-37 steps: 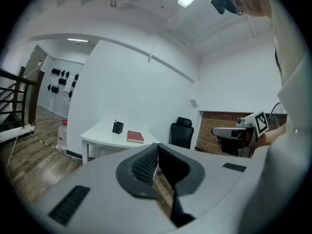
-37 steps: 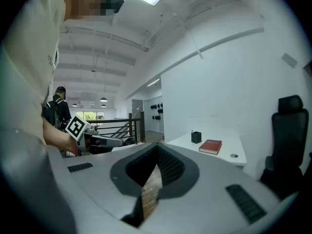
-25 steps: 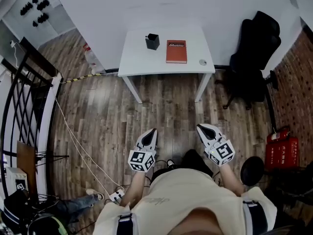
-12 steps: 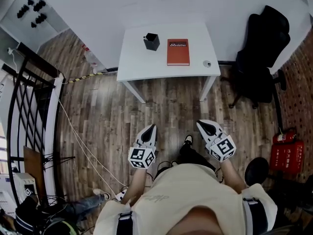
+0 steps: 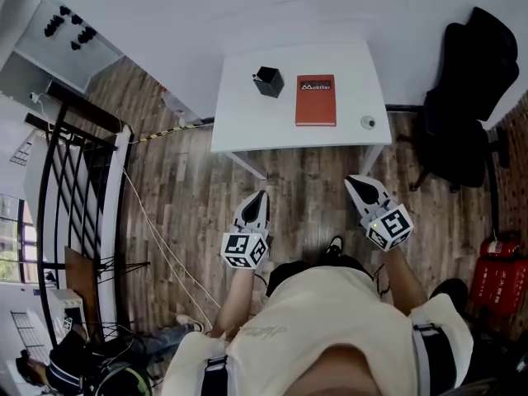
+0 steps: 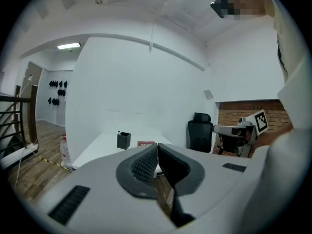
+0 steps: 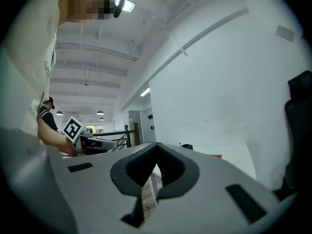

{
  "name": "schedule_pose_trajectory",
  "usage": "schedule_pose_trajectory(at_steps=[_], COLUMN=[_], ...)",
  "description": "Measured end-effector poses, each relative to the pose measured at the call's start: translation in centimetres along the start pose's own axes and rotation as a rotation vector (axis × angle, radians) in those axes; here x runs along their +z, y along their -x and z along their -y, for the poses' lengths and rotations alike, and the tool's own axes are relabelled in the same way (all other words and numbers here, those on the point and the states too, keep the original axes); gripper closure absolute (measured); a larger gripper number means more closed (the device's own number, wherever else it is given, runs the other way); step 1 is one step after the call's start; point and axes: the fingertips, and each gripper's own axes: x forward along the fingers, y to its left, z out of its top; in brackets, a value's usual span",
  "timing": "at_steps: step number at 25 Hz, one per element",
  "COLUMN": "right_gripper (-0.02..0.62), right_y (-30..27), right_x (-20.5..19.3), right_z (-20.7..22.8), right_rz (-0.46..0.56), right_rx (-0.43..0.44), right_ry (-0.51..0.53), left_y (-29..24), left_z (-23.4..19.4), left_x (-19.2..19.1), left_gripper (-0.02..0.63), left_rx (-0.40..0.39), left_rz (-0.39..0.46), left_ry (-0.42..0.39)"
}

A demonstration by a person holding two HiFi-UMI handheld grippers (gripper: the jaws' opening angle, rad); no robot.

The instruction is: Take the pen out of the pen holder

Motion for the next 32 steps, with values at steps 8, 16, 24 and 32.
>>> schedule_pose_trajectory(at_steps=[8, 16, 24, 32], right_gripper=[0.589, 0.589, 0.589, 0.589], right_y=[-3.3, -7.5, -15.7, -22.2], right_x=[-1.3, -1.8, 2.3, 3.6], right_z=[2.2, 5.3, 10.7, 12.6], right_rz=[-0.072, -0.109, -0.075, -0.034], right_rx=[0.022, 0.011, -0.052, -0.104], right_ry=[-0.05, -0.023, 0.014, -0.018], left_y=[-2.1, -7.2, -17.3, -23.7], left_z=[-2.1, -6.9, -11.8, -16.4], left_x=[-1.4, -2.4, 2.5, 3.6], left_gripper=[0.588, 0.588, 0.588, 0.588], left_rx=[0.052, 0.054, -0.06, -0.156], left_rz=[-0.041, -0.05, 0.01, -0.018], left_ry=[0.057, 0.087, 0.09, 0.037])
